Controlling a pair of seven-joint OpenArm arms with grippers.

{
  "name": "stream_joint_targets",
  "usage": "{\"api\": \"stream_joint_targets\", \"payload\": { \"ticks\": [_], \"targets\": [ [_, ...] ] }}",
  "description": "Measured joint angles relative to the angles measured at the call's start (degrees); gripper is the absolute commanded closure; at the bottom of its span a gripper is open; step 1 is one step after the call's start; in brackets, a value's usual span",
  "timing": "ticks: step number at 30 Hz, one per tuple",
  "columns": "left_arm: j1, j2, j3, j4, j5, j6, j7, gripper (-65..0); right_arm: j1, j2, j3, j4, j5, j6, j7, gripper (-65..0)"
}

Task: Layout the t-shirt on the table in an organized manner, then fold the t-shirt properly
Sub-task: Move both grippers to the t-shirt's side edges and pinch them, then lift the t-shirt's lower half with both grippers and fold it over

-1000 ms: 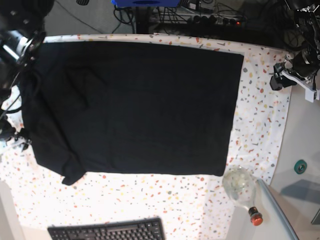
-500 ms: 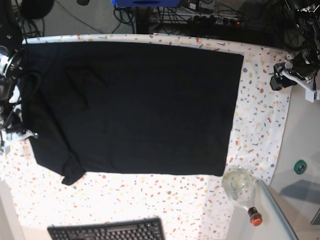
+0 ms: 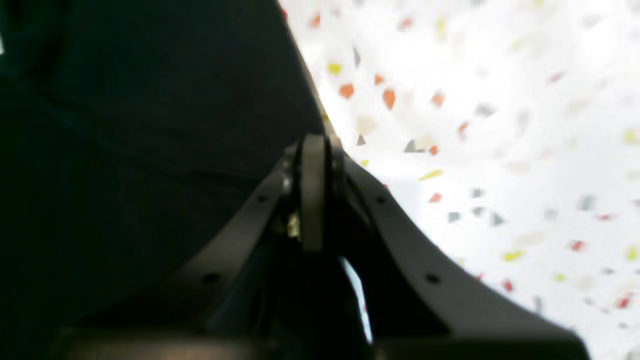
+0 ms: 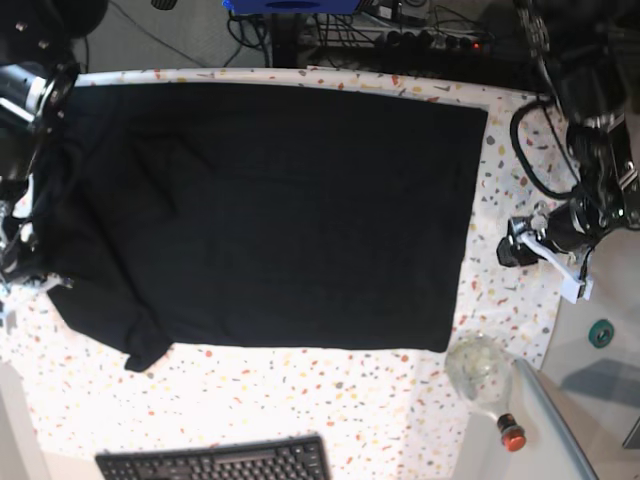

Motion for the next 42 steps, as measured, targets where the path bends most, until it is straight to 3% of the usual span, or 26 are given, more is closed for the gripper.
{"api": "stream_joint_targets", "payload": {
  "ticks": [4, 8, 10, 12, 14, 21, 23, 26, 28, 33, 37, 42],
  "targets": [
    [-6.82, -0.07, 5.09, -9.42, 0.50, -0.02, -1.09, -42.9, -2.32, -2.05, -0.39, 8.52, 0.04, 0.17, -4.42, 0.0],
    [-10.91, 1.33, 12.04, -15.17, -0.57, 0.00, -11.06, -42.9, -4.13, -2.86, -0.31, 12.66, 0.04, 0.15, -4.72, 0.0],
    [-13.07, 2.49, 14.62, -20.11, -0.63, 2.14, -12.37, -42.9, -5.11, -3.15, -0.31, 13.68, -0.17, 0.17, -5.20, 0.0],
    [-14.16, 3.48, 15.56, -24.20, -0.26, 3.87, -13.99, -42.9, -5.70, -3.28, -0.33, 14.40, -0.26, 0.17, -5.42, 0.0],
    [-14.62, 3.85, 15.63, -27.32, -1.20, 3.26, -17.20, -42.9, -5.73, -3.30, -0.35, 14.69, -0.22, 0.15, -5.38, 0.0],
    [-15.54, 5.07, 15.91, -29.62, -1.07, 3.65, -19.76, -40.5, -5.68, -3.17, -0.24, 15.04, -0.04, 0.17, -5.35, 0.0],
    [-15.52, 5.64, 15.91, -29.62, -1.16, 3.65, -19.45, -30.8, -5.66, -3.15, -0.22, 15.04, -0.02, 0.17, -5.31, 0.0],
    [-14.56, 6.14, 15.91, -29.59, -1.20, 3.58, -19.04, 0.0, -6.10, -3.19, -0.26, 15.04, 0.07, 0.17, -5.29, 0.0],
    [-14.12, 6.10, 15.85, -29.68, -1.51, 3.37, -19.17, 0.0, -6.29, -3.10, -0.26, 15.04, -0.07, 0.17, -5.35, 0.0],
    [-14.25, 5.75, 16.04, -28.22, -1.18, 3.39, -16.37, 0.0, -6.38, -2.99, -0.31, 14.91, 0.02, 0.17, -5.31, 0.0],
    [-10.05, 4.17, 15.54, -14.78, -0.98, 3.82, -5.40, 0.0, -6.49, -2.82, -0.37, 14.80, 0.04, 0.17, -5.31, 0.0],
    [-3.72, 3.93, 15.52, 1.07, -0.98, 11.80, 5.38, 0.0, -6.45, -2.84, -0.26, 14.75, 0.24, 0.20, -5.14, 0.0]
  ]
}}
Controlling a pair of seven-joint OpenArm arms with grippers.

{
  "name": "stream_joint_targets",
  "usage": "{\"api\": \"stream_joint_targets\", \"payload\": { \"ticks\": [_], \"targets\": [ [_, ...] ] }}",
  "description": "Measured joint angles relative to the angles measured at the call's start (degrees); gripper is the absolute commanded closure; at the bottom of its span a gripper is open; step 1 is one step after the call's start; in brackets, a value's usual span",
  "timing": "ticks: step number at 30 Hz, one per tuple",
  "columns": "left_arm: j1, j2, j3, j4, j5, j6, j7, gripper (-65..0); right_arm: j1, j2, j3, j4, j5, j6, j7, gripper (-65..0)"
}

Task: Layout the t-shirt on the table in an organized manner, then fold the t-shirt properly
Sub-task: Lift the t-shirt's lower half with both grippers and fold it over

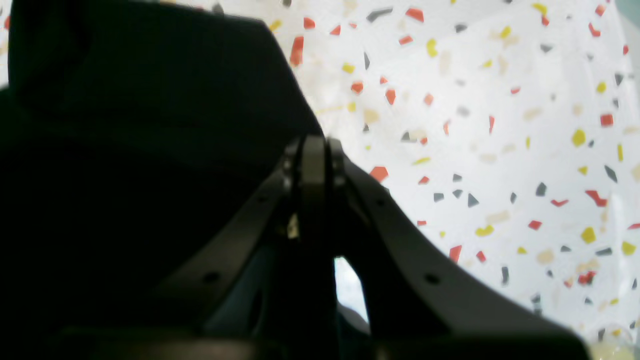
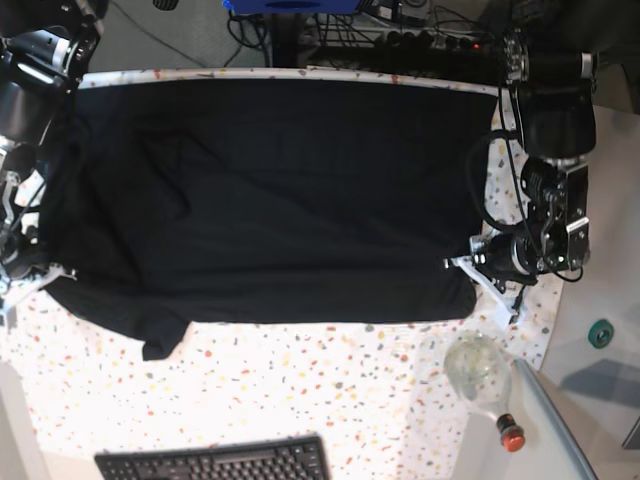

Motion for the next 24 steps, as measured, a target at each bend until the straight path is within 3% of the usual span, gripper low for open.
{"api": "stream_joint_targets", "payload": {
  "ticks": [7, 15, 16, 19, 20, 22, 24],
  "targets": [
    [7.02, 0.50, 0.02, 9.33, -0.17, 0.66, 7.48, 0.0, -0.15, 0.13, 0.00, 0.00, -0.26, 0.00, -0.04, 0.0],
    [11.19, 0.33, 0.02, 10.95, -0.17, 0.63, 7.76, 0.0, -0.13, -0.15, -0.02, 0.00, -0.24, -0.02, -0.02, 0.0],
    [11.85, 0.33, -0.57, 11.80, -0.17, 0.59, 7.76, -5.4, -0.13, -0.17, -0.09, 0.00, -0.24, -0.02, -0.02, 0.0],
    [14.19, 0.66, -6.47, 16.50, -0.13, 0.50, 8.31, -31.9, -0.15, -0.17, -0.24, -0.02, -0.28, 0.00, -0.13, 0.0],
    [14.82, 0.48, -8.26, 17.90, -0.02, 0.59, 9.14, -36.9, -0.15, -0.15, -0.24, -0.02, -0.31, 0.00, -0.04, 0.0],
    [15.54, 0.20, -10.80, 20.09, 0.22, 0.68, 9.42, -40.8, -0.15, -0.15, -0.24, -0.02, -0.42, 0.00, -0.02, 0.0],
    [14.97, 0.04, -12.90, 20.79, 0.44, 0.66, 9.29, -40.8, -0.13, -0.20, -0.26, -0.02, -0.24, 0.00, -0.04, 0.0]
  ]
}}
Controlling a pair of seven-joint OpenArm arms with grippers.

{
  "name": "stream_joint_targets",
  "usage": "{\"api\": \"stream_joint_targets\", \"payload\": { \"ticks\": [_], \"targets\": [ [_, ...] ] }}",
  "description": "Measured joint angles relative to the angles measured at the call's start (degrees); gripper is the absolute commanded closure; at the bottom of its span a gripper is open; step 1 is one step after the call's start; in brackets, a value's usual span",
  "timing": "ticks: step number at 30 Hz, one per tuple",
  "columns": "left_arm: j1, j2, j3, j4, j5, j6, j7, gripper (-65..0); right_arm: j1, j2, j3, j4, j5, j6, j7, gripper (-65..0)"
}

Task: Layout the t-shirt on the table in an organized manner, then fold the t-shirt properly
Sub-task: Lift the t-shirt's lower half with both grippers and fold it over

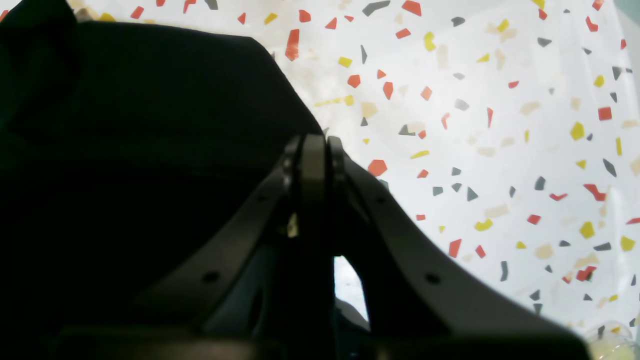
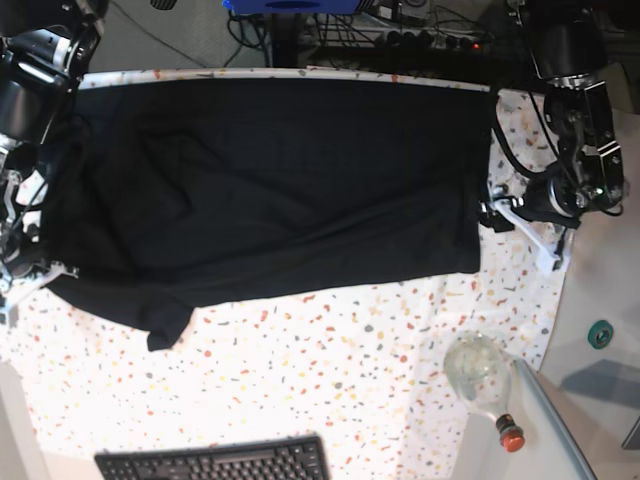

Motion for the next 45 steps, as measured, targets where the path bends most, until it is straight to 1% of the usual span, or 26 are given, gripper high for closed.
{"api": "stream_joint_targets", "payload": {
  "ticks": [2, 3, 4, 6, 8, 10, 12, 16, 21, 25, 26, 27, 28, 29, 30, 32, 38, 42, 44, 45],
  "targets": [
    [-2.10, 0.17, -1.20, -1.60, 0.20, -0.07, -0.26, -41.0, 0.00, 0.07, 0.02, 0.00, 0.00, 0.00, 0.07, 0.0],
    [-3.50, 0.20, -1.53, -3.23, 0.20, -0.04, -1.57, -41.1, 0.00, 0.07, 0.02, 0.02, 0.04, 0.00, 0.07, 0.0],
    [-5.25, 0.13, -1.62, -5.62, 0.24, -0.02, -4.07, -41.1, 0.00, 0.11, 0.02, 0.00, 0.02, 0.00, -0.04, 0.0],
    [-8.85, -0.85, -0.52, -12.35, -0.44, -0.22, -7.54, -41.1, 0.02, 0.07, 0.00, 0.00, -0.02, 0.00, -0.11, 0.0],
    [-13.03, -2.23, 2.86, -20.94, 1.03, 0.31, -11.32, -41.1, 0.22, 0.07, -0.11, -0.04, -0.09, 0.00, -0.15, 0.0],
    [-16.50, -3.06, 6.86, -29.00, -0.17, 0.00, -15.43, -41.1, 0.33, 0.04, -0.13, -0.07, -0.09, -0.09, -0.13, 0.0],
    [-19.30, -3.02, 10.40, -34.25, -0.28, 0.02, -17.75, -41.1, 0.35, 0.11, -0.11, -0.04, 0.04, -0.07, -0.13, 0.0],
    [-22.88, -2.89, 14.19, -39.34, -0.48, -0.02, -21.16, -41.1, 0.31, 0.37, -0.11, -0.02, 0.02, -0.07, -0.09, 0.0],
    [-24.26, -2.49, 14.91, -43.63, -0.39, -0.02, -23.65, -40.8, 0.31, 0.37, -0.11, -0.04, 0.02, -0.04, -0.07, 0.0],
    [-24.26, -2.38, 14.91, -43.80, -0.02, 0.02, -23.69, -40.0, 0.31, 0.39, -0.11, -0.04, 0.00, -0.07, 0.00, 0.0],
    [-24.24, -2.34, 14.91, -43.85, -0.09, 0.00, -23.67, -39.0, 0.28, 0.39, -0.11, -0.04, -0.02, -0.07, 0.00, 0.0],
    [-24.15, -2.27, 14.91, -43.82, -0.02, 0.02, -23.67, -36.0, 0.31, 0.37, -0.11, -0.04, -0.02, -0.07, -0.02, 0.0],
    [-24.04, -2.23, 14.91, -43.82, 0.04, 0.07, -24.06, -31.6, 0.31, 0.37, -0.11, -0.04, 0.00, -0.04, 0.00, 0.0],
    [-23.80, -2.19, 14.91, -43.82, 0.00, 0.24, -24.39, -25.7, 0.31, 0.37, -0.11, -0.04, 0.00, -0.07, 0.02, 0.0],
    [-23.58, -2.19, 14.91, -43.82, -0.09, 0.22, -24.74, -18.1, 0.31, 0.39, -0.11, -0.04, -0.02, -0.07, 0.02, 0.0],
    [-23.28, -2.01, 14.91, -43.87, -0.37, 0.17, -24.50, -0.7, 0.31, 0.37, -0.11, -0.04, -0.02, -0.04, -0.04, 0.0],
    [-23.39, -1.70, 14.91, -43.71, -0.37, 0.24, -24.17, 0.0, 0.61, 0.35, -0.11, -0.04, 0.00, -0.04, 0.35, 0.0],
    [-24.98, -1.36, 15.10, -41.44, 0.83, 0.39, -20.98, 0.0, 1.62, 0.39, -0.11, -1.11, 0.09, -0.04, 5.68, 0.0],
    [-25.90, -1.05, 15.17, -38.34, -0.24, -0.02, -20.87, 0.0, 3.02, 0.52, -0.11, -3.48, -0.07, -0.02, 7.43, 0.0],
    [-27.12, -0.96, 15.15, -36.92, -0.35, -0.02, -19.96, 0.0, 3.82, 0.52, -0.13, -5.01, -0.11, 0.22, 8.72, 0.0]
  ]
}}
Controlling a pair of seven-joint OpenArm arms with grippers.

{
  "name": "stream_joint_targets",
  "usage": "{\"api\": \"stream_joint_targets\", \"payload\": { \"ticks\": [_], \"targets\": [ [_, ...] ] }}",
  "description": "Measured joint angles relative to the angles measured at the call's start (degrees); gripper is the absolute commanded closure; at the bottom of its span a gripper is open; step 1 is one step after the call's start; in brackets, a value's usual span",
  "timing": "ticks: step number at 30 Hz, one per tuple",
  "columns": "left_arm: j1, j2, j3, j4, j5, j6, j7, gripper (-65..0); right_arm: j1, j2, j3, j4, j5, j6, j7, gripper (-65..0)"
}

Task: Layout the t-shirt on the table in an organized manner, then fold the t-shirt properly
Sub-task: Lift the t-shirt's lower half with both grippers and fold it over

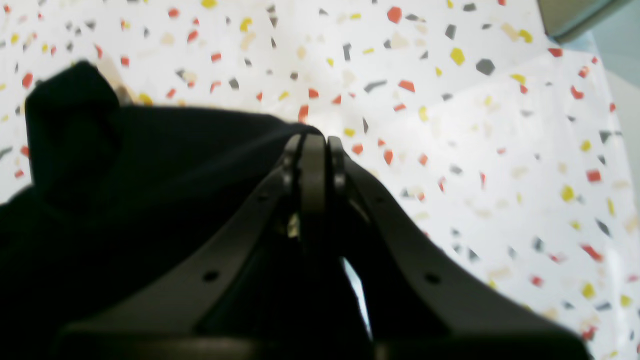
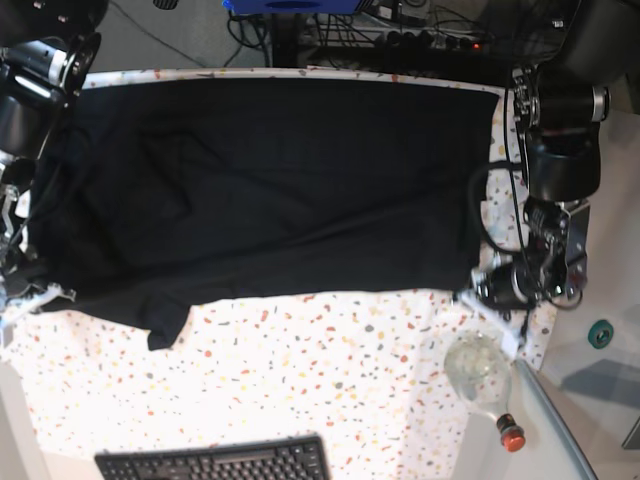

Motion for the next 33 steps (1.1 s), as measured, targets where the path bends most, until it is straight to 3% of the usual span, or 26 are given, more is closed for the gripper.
{"api": "stream_joint_targets", "payload": {
  "ticks": [3, 8, 14, 17, 20, 27, 29, 30, 33],
  "targets": [
    [-4.63, 0.02, -0.04, 1.36, -0.26, -0.02, 1.86, 0.0, 1.68, 0.81, 0.00, -4.13, -0.09, 5.31, 4.35, 0.0],
    [-7.17, 0.76, -0.02, 1.22, 0.48, 0.02, 2.89, 0.0, 5.25, 2.27, 0.00, -12.48, -0.26, 8.50, 14.91, 0.0],
    [-7.08, 1.03, 0.02, 1.05, 0.00, 0.02, 3.19, 0.0, 7.15, 5.09, -0.44, -22.21, -0.50, 8.72, 28.22, 0.0],
    [-5.66, 0.94, 0.00, 1.22, 0.00, 0.02, 2.78, 0.0, 6.97, 7.23, -6.49, -24.68, -0.52, 9.57, 32.72, 0.0],
    [-4.24, 1.16, -0.02, 1.20, 0.13, 0.04, 3.30, 0.0, 7.43, 8.13, -11.41, -27.69, -0.24, 10.36, 33.24, 0.0],
    [0.90, 0.96, -0.28, 6.34, -0.02, 0.00, 3.26, 0.0, 3.52, 8.04, -11.61, -27.91, -0.52, 10.38, 32.48, 0.0],
    [3.19, 0.68, -0.42, 9.11, -0.04, 0.04, 6.36, 0.0, 1.99, 8.17, -11.61, -25.92, -0.44, 10.36, 32.06, 0.0],
    [4.02, 0.63, -0.42, 10.51, 0.15, -0.39, 8.31, 0.0, 1.27, 8.17, -11.61, -24.59, -0.37, 10.36, 31.15, 0.0],
    [5.64, 0.39, -0.52, 15.87, 0.28, -6.64, 14.21, 0.0, -1.16, 7.65, -9.70, -18.18, -0.50, 10.62, 23.78, 0.0]
  ]
}}
